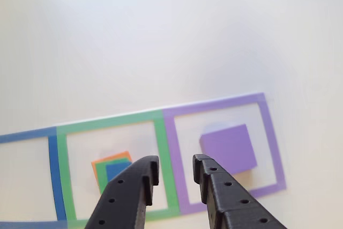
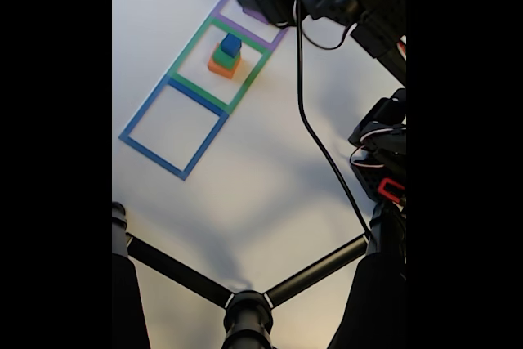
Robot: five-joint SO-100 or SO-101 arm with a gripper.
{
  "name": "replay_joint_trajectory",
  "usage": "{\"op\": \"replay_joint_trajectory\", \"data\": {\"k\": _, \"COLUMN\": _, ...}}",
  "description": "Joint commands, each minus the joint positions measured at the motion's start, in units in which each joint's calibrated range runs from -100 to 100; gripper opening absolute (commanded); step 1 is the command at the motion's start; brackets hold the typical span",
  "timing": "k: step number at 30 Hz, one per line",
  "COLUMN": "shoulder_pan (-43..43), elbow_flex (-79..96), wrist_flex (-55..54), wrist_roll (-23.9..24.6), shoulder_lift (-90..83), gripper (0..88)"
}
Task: Tower of hanoi
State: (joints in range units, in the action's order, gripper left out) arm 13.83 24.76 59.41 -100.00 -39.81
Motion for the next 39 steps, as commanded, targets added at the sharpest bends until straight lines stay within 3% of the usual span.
{"op": "replay_joint_trajectory", "data": {"k": 1, "shoulder_pan": 6.3, "elbow_flex": -17.3, "wrist_flex": 17.1, "wrist_roll": 0.0, "shoulder_lift": -0.2, "gripper": 0.0}}
{"op": "replay_joint_trajectory", "data": {"k": 7, "shoulder_pan": 13.4, "elbow_flex": -42.5, "wrist_flex": 39.9, "wrist_roll": 0.0, "shoulder_lift": 8.1, "gripper": 0.0}}
{"op": "replay_joint_trajectory", "data": {"k": 22, "shoulder_pan": 24.9, "elbow_flex": -40.0, "wrist_flex": 40.0, "wrist_roll": 0.0, "shoulder_lift": 8.7, "gripper": 0.0}}
{"op": "replay_joint_trajectory", "data": {"k": 27, "shoulder_pan": 27.7, "elbow_flex": -23.4, "wrist_flex": 28.5, "wrist_roll": 0.0, "shoulder_lift": 4.1, "gripper": 0.0}}
{"op": "replay_joint_trajectory", "data": {"k": 35, "shoulder_pan": 28.3, "elbow_flex": 2.6, "wrist_flex": 1.6, "wrist_roll": 0.0, "shoulder_lift": -0.9, "gripper": 8.9}}
{"op": "replay_joint_trajectory", "data": {"k": 39, "shoulder_pan": 27.9, "elbow_flex": 14.8, "wrist_flex": -11.9, "wrist_roll": 0.0, "shoulder_lift": -2.4, "gripper": 29.4}}
